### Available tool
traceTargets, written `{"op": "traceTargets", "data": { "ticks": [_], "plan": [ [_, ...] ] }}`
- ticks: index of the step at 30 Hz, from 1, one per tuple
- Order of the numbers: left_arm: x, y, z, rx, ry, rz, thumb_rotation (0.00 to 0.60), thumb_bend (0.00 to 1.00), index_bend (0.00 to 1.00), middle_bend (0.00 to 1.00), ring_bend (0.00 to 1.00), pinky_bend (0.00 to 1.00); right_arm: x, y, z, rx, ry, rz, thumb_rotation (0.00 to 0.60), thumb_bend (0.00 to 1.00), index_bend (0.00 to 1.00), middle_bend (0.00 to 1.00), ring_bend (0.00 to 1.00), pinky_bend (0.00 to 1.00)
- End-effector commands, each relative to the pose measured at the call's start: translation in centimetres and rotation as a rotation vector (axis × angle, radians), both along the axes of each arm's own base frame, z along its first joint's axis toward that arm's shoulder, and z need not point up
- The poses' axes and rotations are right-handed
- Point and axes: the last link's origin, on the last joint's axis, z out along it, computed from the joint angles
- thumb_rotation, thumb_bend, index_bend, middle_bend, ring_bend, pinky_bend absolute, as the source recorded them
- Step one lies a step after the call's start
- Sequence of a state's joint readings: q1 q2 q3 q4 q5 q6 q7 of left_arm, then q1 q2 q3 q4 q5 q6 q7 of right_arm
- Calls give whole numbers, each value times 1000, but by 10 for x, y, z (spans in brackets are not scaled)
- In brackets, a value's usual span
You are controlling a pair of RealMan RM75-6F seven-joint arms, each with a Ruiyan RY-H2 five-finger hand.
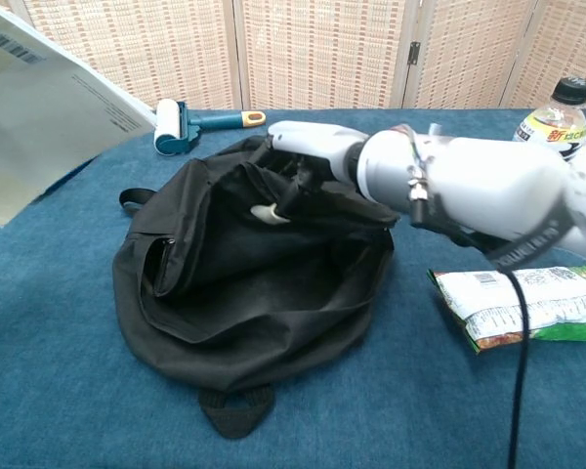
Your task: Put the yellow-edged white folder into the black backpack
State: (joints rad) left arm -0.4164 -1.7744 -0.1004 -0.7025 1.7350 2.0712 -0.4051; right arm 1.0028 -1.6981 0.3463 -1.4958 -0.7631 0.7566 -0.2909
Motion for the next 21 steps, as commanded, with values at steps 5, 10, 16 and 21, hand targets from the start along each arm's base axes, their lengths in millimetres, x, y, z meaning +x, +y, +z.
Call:
{"op": "traceTargets", "data": {
  "ticks": [5,10,16,21],
  "plan": [
    [15,-6,-11,-47,28,-138,600,492,746,706,607,465,47,-19,-1,-37,-208,-180,600,754,858,520,528,659],
    [28,-5,-20,-64,60,-210,600,493,747,709,611,476,67,-24,-1,-28,-299,-228,600,764,858,519,528,659],
    [44,-3,-30,-63,93,-295,600,493,748,727,627,529,83,-26,-1,-21,-370,-263,600,781,858,519,528,659],
    [61,1,-40,-62,121,-354,600,494,752,736,636,580,94,-27,-4,7,-428,-299,600,781,857,518,528,659]
  ]
}}
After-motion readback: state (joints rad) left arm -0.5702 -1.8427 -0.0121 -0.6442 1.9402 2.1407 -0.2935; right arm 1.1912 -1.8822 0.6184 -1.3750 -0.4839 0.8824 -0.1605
